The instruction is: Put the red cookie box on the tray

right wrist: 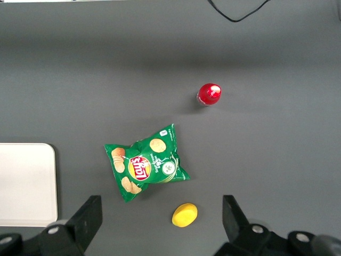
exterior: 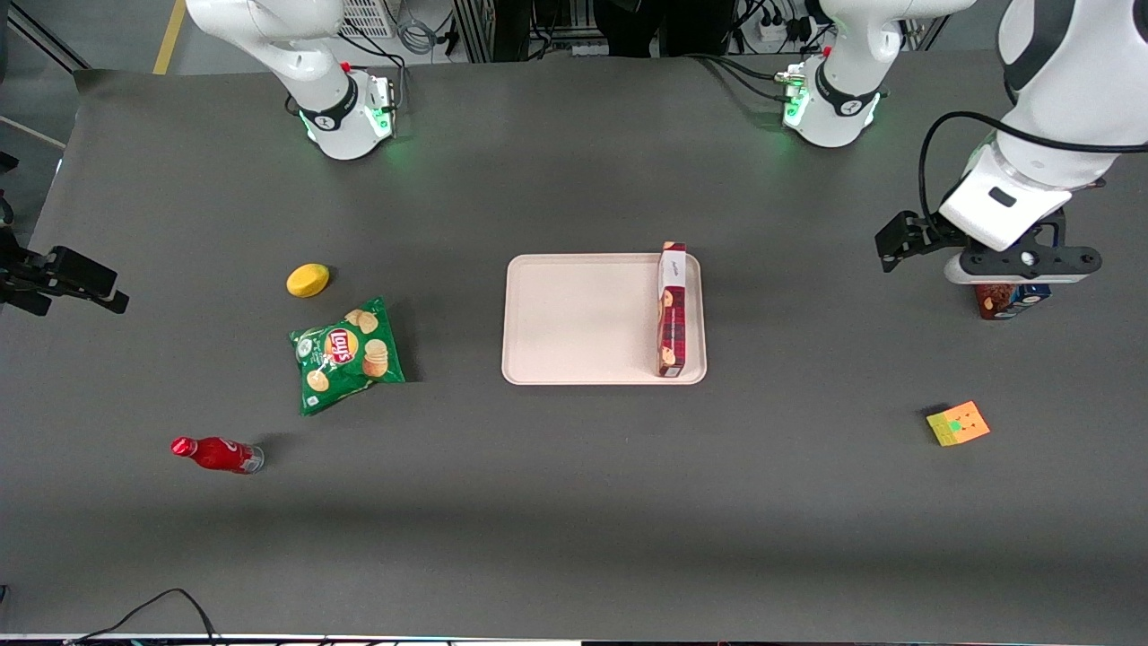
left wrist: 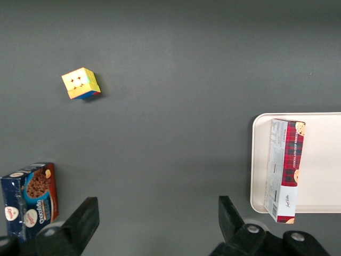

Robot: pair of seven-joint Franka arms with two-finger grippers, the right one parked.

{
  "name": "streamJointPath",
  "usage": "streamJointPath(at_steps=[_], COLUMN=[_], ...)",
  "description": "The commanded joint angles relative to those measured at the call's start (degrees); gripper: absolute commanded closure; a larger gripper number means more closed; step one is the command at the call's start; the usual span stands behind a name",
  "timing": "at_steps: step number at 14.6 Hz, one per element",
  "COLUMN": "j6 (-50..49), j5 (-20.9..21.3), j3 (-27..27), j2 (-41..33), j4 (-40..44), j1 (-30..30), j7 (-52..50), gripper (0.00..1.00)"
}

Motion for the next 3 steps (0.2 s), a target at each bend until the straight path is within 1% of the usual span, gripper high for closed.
streamJointPath(at_steps=[1,3], j6=[-1.80,-2.94], j5=[-0.28,-0.28], j3=[0.86,0.86], j2=[0.94,1.47], j4=[2.16,3.31], j1=[-0.41,-0.49], j7=[1.79,1.79], gripper=[0.00,0.00])
